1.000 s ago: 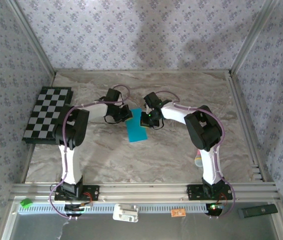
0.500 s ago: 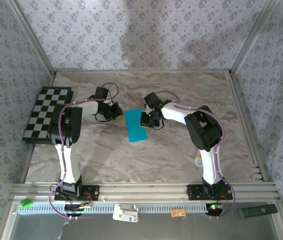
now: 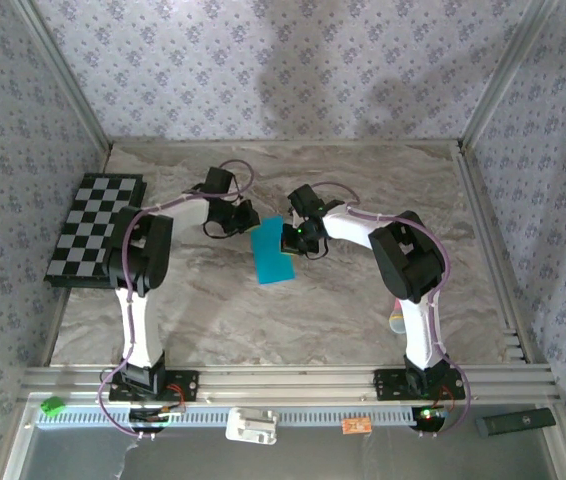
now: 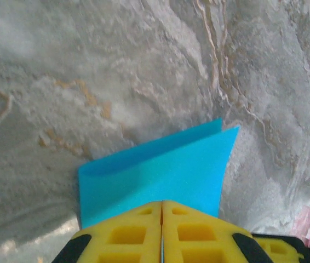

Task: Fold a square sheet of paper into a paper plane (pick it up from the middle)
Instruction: First fold the square sheet of paper in half at the center of the table.

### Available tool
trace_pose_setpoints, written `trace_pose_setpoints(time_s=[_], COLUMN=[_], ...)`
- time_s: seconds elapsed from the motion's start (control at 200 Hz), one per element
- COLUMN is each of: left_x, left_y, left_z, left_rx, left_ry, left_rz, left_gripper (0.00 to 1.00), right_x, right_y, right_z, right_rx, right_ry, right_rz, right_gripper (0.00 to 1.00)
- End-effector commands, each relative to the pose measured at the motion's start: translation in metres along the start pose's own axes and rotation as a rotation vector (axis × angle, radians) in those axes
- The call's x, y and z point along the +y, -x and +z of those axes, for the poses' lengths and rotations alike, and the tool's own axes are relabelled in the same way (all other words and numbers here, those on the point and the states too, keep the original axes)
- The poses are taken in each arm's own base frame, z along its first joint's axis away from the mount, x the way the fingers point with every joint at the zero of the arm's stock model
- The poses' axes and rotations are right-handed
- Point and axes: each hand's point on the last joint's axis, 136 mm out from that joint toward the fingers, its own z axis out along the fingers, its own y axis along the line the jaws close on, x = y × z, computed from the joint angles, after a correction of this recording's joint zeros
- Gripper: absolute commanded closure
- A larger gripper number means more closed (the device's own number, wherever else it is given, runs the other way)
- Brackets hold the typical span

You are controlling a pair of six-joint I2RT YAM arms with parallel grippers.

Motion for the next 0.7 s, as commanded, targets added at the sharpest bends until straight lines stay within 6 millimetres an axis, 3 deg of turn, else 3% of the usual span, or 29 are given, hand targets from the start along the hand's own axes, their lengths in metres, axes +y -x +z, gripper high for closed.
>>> trace_pose_setpoints(time_s=[0.0,0.165,0.375,0.565,0.695], left_x=[0.021,0.047,0.075,0.048,0.017], left_y=[0.004,0.014,0.041,0.056,0.04], left_z=[0.011,0.017,0.001,-0.028,-0.04], left_rx=[0.012,-0.008,-0.048,-0.075,-0.064], left_ry=[0.064,0.125,0.129,0.106,0.068], left_rz=[-0.033,-0.068,-0.138,-0.068,-0.024], left_gripper=[0.92,0.92,0.92,0.91,0.91], right_x=[-0.136,-0.137,-0.138,-0.134,-0.127], right_y=[-0.088,-0.09,-0.088,-0.079,-0.07], right_z=[0.026,0.025,0.026,0.024,0.022], right_rx=[0.279,0.282,0.274,0.253,0.235], right_ry=[-0.466,-0.47,-0.468,-0.456,-0.438], right_rz=[0.117,0.114,0.118,0.118,0.117], right_gripper=[1.0,1.0,1.0,1.0,1.0])
